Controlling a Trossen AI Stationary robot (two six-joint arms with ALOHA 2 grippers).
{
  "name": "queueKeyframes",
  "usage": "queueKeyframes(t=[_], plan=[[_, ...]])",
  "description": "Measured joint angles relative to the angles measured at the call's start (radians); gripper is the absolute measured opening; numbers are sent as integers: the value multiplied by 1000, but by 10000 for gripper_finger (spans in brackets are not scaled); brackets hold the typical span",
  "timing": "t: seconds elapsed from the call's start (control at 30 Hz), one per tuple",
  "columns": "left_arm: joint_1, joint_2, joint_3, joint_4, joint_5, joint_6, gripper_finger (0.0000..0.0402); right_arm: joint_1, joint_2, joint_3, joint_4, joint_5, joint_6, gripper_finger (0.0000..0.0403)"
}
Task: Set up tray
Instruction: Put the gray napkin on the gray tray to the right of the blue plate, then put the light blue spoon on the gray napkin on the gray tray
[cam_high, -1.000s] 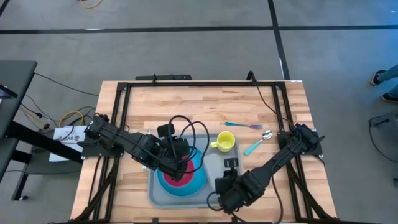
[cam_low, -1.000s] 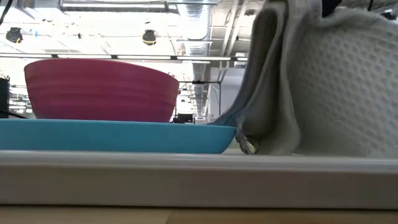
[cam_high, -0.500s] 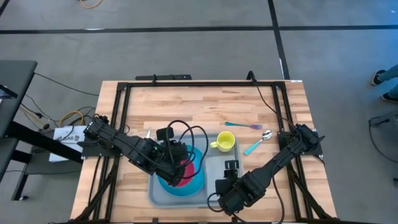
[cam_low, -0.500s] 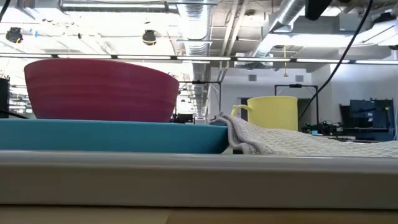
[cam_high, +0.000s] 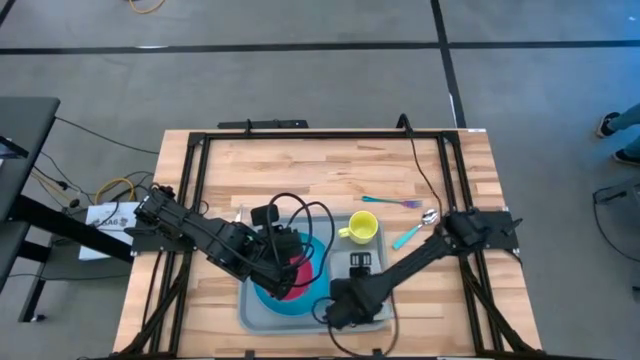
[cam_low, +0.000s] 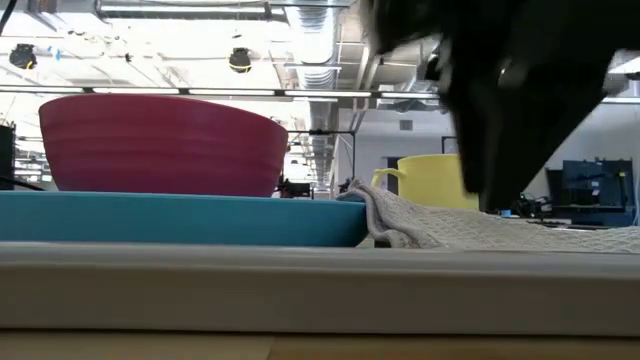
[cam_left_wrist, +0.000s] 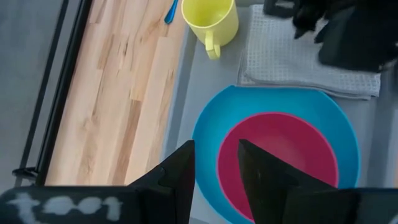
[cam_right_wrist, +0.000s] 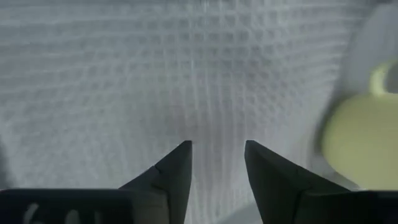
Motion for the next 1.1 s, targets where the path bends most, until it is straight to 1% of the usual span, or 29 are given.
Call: queueKeyframes(t=[0.13,0.2,0.33,0.5,0.63,0.7,0.87,1.0,1.1], plan=[[0,0,0,0,0,0,112,-30,51,1,9,-24,-43,128],[0,0,0,0,1,0,112,-44,75,0,-24,-22,-47,123],[0,0,0,0,12,0,112,-76,99,1,-108,31,-42,119],[-1,0,0,0,29,-22,112,-102,96,-1,-119,52,-47,118],[-13,0,0,0,39,-43,112,-92,73,-1,-124,51,-48,118],[-22,0,0,0,53,-62,112,-79,50,-1,-129,50,-48,118],[-61,0,0,0,93,-137,112,-27,-52,-1,-118,28,-48,118],[-106,0,0,0,117,-224,112,25,-152,-1,-112,28,-34,118],[-153,0,0,0,135,-308,112,67,-231,-1,-116,28,7,118]])
